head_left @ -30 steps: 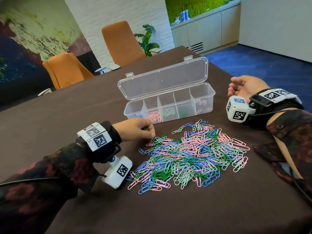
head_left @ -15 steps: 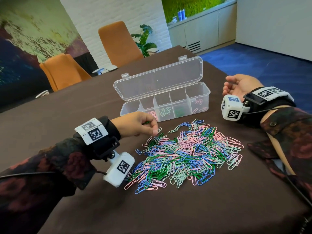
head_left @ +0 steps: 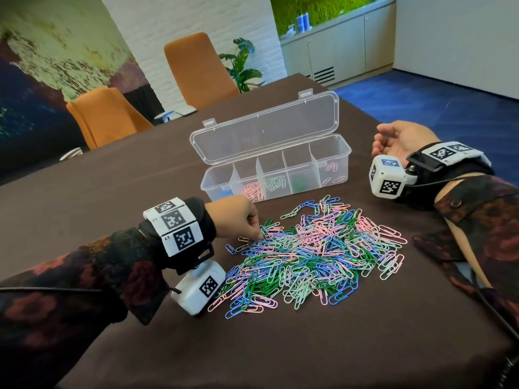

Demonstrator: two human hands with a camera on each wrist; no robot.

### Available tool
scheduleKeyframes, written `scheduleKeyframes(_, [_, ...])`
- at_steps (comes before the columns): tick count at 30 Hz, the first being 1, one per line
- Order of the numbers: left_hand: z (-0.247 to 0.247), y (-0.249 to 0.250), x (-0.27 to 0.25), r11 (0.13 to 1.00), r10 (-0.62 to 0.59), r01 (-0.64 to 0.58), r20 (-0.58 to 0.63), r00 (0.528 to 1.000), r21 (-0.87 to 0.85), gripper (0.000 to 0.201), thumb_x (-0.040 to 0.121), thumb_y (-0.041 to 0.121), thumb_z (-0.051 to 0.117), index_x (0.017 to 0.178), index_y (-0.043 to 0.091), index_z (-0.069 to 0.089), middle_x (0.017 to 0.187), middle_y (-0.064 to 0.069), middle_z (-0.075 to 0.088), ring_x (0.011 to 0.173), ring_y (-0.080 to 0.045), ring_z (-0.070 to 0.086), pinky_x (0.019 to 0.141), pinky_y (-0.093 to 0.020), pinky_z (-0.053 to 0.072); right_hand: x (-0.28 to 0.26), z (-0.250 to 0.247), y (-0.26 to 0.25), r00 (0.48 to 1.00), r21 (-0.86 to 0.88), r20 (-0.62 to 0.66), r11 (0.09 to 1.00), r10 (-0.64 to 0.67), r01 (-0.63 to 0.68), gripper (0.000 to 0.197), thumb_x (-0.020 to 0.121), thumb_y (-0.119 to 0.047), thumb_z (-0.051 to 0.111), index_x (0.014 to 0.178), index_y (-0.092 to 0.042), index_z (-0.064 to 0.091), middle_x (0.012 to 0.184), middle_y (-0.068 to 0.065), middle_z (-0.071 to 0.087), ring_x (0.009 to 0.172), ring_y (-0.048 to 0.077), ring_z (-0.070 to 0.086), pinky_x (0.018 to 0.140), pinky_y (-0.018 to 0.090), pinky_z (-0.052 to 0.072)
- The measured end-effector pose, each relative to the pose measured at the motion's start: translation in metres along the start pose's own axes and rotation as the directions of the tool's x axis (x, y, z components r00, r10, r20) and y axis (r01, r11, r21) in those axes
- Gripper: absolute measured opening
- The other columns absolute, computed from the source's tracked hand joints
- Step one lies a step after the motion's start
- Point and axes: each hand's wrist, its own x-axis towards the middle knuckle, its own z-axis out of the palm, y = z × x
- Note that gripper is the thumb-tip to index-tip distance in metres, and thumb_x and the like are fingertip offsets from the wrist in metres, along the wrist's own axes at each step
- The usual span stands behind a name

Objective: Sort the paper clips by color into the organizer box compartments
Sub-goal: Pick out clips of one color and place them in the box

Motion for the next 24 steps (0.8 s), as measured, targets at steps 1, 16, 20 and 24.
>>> scheduleKeyframes(1, [0.0, 0.002, 0.0, 1.0, 0.005, -0.005, -0.004, 1.0, -0.002, 0.015, 0.086, 0.028, 0.067, 0.08, 0.014, 0.062, 0.062, 0.01, 0.05, 0.056, -0.005, 0.044, 0.048, -0.009, 0.032, 0.0, 0.0, 0.0, 1.0, 0.002, -0.001, 1.0, -0.002, 0.002, 0.01, 0.091, -0.014, 0.049, 0.084, -0.012, 0.056, 0.076, 0.001, 0.049, 0.061, 0.012, 0.046, 0.051, 0.021, 0.043])
scheduleKeyframes(16, [0.001, -0.016, -0.008, 0.684, 0.007, 0.1, 0.143, 0.99, -0.723, 0.015, 0.08, 0.015, 0.066, 0.068, 0.014, 0.057, 0.054, 0.001, 0.041, 0.042, -0.007, 0.033, 0.042, -0.014, 0.027, 0.005, -0.002, 0.0, 1.0, 0.006, -0.014, 1.0, -0.003, 0.003, 0.007, 0.09, -0.014, 0.052, 0.087, -0.011, 0.057, 0.075, 0.003, 0.052, 0.058, 0.013, 0.049, 0.047, 0.02, 0.045])
scheduleKeyframes(20, [0.007, -0.029, -0.009, 0.173, 0.0, 0.145, 0.147, 0.989, -0.974, 0.03, 0.063, 0.015, 0.075, 0.07, 0.008, 0.047, 0.054, 0.002, 0.041, 0.044, -0.006, 0.034, 0.039, -0.014, 0.027, 0.005, -0.002, 0.0, 1.0, 0.007, -0.012, 1.0, -0.011, 0.011, 0.008, 0.09, -0.014, 0.05, 0.088, -0.011, 0.058, 0.075, 0.003, 0.051, 0.058, 0.013, 0.048, 0.047, 0.021, 0.045])
scheduleKeyframes(24, [0.014, -0.033, -0.01, -0.184, 0.077, 0.134, 0.122, 0.99, -0.974, 0.053, 0.037, 0.018, 0.095, 0.075, 0.008, 0.059, 0.066, -0.003, 0.054, 0.049, -0.009, 0.043, 0.039, -0.017, 0.035, 0.005, -0.002, 0.001, 1.0, 0.01, -0.013, 1.0, -0.014, 0.014, 0.01, 0.091, -0.014, 0.049, 0.089, -0.011, 0.058, 0.075, 0.003, 0.051, 0.059, 0.013, 0.048, 0.047, 0.017, 0.046])
